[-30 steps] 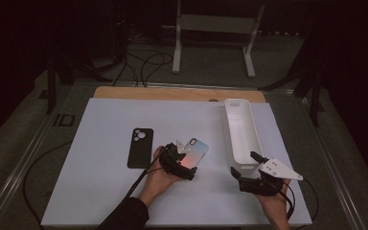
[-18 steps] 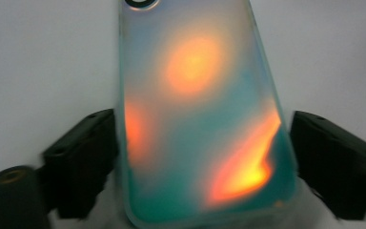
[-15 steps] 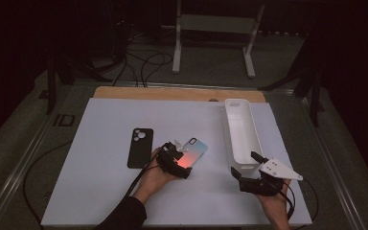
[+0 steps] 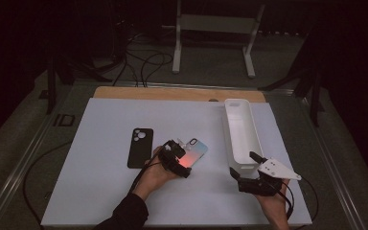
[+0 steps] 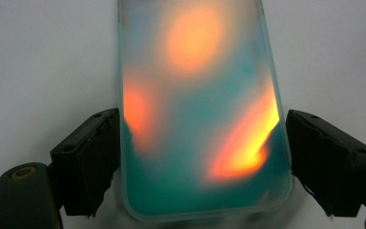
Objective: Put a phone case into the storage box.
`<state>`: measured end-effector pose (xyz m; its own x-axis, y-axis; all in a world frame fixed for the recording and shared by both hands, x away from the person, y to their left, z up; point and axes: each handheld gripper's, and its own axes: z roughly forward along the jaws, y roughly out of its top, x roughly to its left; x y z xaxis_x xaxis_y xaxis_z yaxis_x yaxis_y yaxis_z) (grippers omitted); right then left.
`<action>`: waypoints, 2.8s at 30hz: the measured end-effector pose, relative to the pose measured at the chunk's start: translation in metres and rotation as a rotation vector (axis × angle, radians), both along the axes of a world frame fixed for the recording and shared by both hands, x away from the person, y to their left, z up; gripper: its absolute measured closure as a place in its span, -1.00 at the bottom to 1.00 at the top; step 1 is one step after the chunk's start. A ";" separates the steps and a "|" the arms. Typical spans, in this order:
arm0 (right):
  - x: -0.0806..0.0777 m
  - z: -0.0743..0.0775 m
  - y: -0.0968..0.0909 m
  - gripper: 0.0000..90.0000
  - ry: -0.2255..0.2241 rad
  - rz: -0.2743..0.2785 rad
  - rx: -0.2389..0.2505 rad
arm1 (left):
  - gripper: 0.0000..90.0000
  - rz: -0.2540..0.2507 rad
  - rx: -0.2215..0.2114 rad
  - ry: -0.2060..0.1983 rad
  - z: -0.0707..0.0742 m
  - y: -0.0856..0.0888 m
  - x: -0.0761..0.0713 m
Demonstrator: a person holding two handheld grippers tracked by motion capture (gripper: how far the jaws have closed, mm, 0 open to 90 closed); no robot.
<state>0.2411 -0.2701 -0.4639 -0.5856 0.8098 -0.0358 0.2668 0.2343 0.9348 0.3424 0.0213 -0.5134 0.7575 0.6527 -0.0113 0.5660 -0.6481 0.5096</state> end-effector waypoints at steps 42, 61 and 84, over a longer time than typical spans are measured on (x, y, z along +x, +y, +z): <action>0.051 0.021 0.088 -0.79 0.166 0.235 0.144 | -0.62 0.047 -0.257 -0.406 0.065 0.084 -0.067; 0.071 0.026 0.124 -0.36 0.291 0.303 0.245 | -0.62 0.009 -0.345 -0.447 0.068 0.077 -0.080; 0.066 0.036 0.147 0.82 0.378 0.357 0.271 | -0.63 0.018 -0.291 -0.439 0.060 0.067 -0.082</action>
<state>0.3069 -0.1232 -0.4275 -0.7558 0.5113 0.4091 0.5416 0.1368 0.8295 0.2606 0.0881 -0.4529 0.7202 0.6831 0.1215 0.2688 -0.4361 0.8588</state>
